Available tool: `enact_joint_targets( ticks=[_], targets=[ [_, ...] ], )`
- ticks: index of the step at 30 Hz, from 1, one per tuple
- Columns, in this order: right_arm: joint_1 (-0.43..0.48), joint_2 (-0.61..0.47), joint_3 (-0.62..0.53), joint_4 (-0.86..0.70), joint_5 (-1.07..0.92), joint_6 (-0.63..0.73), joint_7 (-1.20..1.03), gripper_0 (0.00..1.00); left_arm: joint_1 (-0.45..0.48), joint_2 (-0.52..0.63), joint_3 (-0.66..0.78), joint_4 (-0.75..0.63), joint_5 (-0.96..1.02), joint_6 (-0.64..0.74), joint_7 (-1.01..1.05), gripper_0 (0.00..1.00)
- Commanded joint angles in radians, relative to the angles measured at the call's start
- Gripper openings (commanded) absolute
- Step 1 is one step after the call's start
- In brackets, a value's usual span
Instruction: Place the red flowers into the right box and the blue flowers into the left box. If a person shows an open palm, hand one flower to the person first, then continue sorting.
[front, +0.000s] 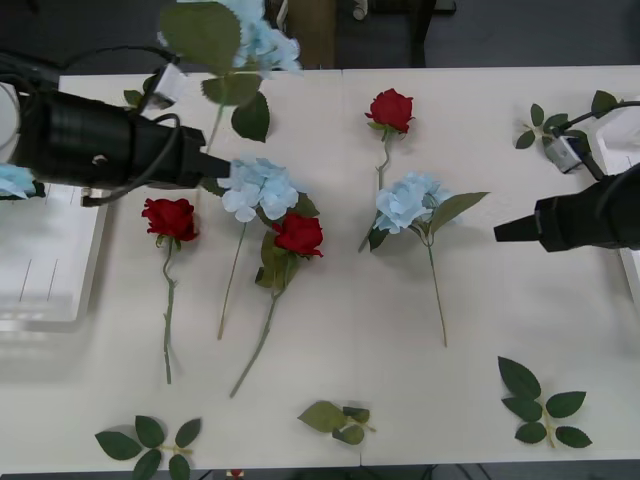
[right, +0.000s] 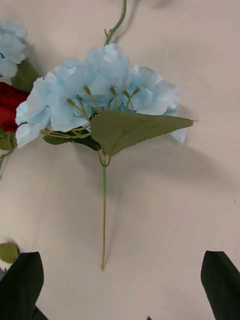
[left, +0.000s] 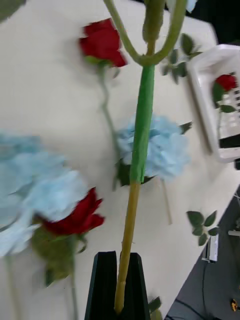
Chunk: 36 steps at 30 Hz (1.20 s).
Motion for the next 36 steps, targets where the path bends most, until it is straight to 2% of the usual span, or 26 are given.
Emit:
enact_joint_targets(
  ticks=[1,6,12,16,21,29,30,31,32,33,34,36],
  targets=[
    [0.016,0.110,0.062,-0.140,0.149,-0.080,-0.151,0.91,-0.036,0.129,0.030,0.081,0.017,0.084,0.129,0.00],
    [0.014,0.198,0.207,-0.157,0.358,-0.194,-0.258,0.92,-0.036,0.228,0.031,0.189,0.023,0.202,0.181,0.00],
    [0.014,0.210,0.317,-0.157,0.545,-0.250,-0.349,0.92,-0.036,0.305,0.031,0.322,-0.003,0.306,0.157,0.00],
    [0.016,0.236,0.328,-0.140,0.608,-0.252,-0.353,0.92,-0.036,0.337,0.031,0.390,-0.032,0.340,0.137,0.00],
    [0.005,0.336,0.329,-0.051,0.723,-0.304,-0.337,0.92,-0.036,0.347,0.030,0.515,-0.078,0.343,0.017,0.00],
    [-0.020,0.377,0.339,0.001,0.803,-0.310,-0.330,0.91,-0.036,0.285,0.031,0.676,-0.196,0.280,-0.138,0.00],
    [-0.020,0.376,0.340,0.000,0.803,-0.310,-0.330,0.81,-0.035,0.278,0.031,0.692,-0.201,0.274,-0.152,0.00],
    [-0.020,0.373,0.346,0.001,0.804,-0.310,-0.330,0.60,-0.035,0.268,0.030,0.713,-0.204,0.265,-0.169,0.00],
    [-0.020,0.371,0.346,0.000,0.804,-0.310,-0.332,0.46,-0.035,0.262,0.030,0.721,-0.204,0.260,-0.178,0.00],
    [-0.020,0.371,0.346,0.001,0.806,-0.310,-0.332,0.10,-0.035,0.259,0.030,0.741,-0.207,0.252,-0.201,0.00],
    [-0.020,0.371,0.346,0.000,0.806,-0.310,-0.335,0.00,-0.035,0.255,0.030,0.752,-0.209,0.249,-0.215,0.00],
    [-0.020,0.371,0.346,0.000,0.806,-0.310,-0.335,0.00,-0.035,0.248,0.030,0.768,-0.212,0.242,-0.233,0.00]
  ],
)
